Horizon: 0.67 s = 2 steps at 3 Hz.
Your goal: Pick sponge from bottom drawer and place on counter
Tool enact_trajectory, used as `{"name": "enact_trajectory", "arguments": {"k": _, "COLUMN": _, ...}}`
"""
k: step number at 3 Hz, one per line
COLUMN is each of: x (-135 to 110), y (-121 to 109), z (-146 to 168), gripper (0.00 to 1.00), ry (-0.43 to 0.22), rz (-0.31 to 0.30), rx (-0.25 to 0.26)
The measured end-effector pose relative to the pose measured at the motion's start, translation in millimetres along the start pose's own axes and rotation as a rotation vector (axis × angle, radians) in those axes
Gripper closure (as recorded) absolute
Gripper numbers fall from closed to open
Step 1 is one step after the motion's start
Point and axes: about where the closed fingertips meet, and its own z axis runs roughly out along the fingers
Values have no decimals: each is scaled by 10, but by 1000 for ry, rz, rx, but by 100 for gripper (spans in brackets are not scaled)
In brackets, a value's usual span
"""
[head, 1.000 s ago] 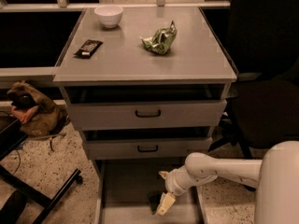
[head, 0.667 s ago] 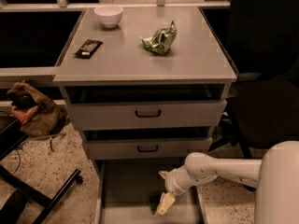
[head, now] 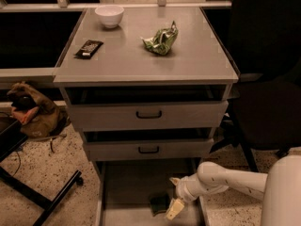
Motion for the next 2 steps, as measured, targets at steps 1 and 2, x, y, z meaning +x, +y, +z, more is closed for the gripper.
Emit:
{"name": "enact_trajectory", "arguments": {"k": 1, "x": 0, "y": 0, "z": 0, "gripper": 0, "ry": 0, "rz": 0, "rx": 0}}
{"name": "enact_trajectory", "arguments": {"k": 2, "x": 74, "y": -115, "z": 176, "gripper": 0, "ry": -40, "rz": -4, "rx": -7}}
